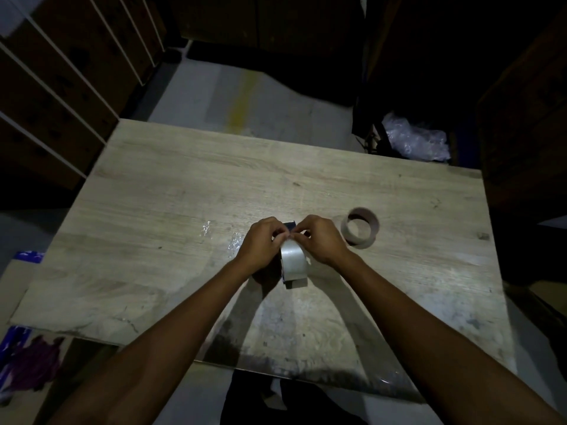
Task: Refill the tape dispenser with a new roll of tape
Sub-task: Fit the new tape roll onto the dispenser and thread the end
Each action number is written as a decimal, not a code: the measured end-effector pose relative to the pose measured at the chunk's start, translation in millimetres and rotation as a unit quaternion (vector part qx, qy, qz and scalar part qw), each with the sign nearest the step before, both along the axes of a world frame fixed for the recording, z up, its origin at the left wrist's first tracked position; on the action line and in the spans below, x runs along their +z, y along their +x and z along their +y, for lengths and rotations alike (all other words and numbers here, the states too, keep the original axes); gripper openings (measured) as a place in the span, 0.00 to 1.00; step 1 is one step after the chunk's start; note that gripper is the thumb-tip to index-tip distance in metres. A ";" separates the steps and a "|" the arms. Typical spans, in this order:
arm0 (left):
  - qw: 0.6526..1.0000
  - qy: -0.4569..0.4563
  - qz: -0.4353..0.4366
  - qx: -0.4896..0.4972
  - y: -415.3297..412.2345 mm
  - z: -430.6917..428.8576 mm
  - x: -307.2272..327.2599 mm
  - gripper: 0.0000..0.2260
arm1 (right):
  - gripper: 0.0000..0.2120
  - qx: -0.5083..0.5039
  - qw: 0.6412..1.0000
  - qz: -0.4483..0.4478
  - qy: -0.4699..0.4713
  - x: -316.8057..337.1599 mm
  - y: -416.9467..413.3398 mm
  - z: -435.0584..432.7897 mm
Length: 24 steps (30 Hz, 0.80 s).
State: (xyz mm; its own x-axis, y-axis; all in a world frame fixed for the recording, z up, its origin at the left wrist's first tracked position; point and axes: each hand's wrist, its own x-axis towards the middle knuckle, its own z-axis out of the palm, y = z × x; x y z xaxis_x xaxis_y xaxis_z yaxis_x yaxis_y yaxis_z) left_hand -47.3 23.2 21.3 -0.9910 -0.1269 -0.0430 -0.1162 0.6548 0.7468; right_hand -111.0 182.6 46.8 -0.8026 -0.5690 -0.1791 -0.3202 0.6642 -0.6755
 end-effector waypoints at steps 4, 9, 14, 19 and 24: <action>0.999 0.035 -0.017 0.010 4.0 -4.2 -1.2 0.03 | 0.07 0.017 0.999 0.009 0.036 -1.6 -3.8 -3.3; 0.996 0.073 -0.045 0.017 2.8 -10.3 -2.6 0.03 | 0.06 0.014 0.999 0.003 0.045 -2.4 -3.4 -5.9; 0.997 0.046 -0.061 -0.018 -4.5 -11.0 -0.5 0.03 | 0.07 0.032 0.998 -0.008 0.051 -1.2 -7.6 -4.6; 0.993 0.044 -0.102 -0.032 -13.3 -14.2 1.7 0.04 | 0.09 0.058 0.996 -0.025 0.058 1.3 -13.3 -8.3; 0.979 0.118 -0.164 -0.012 -19.9 -20.6 4.4 0.05 | 0.08 0.058 0.995 -0.013 0.079 0.5 -15.8 -14.2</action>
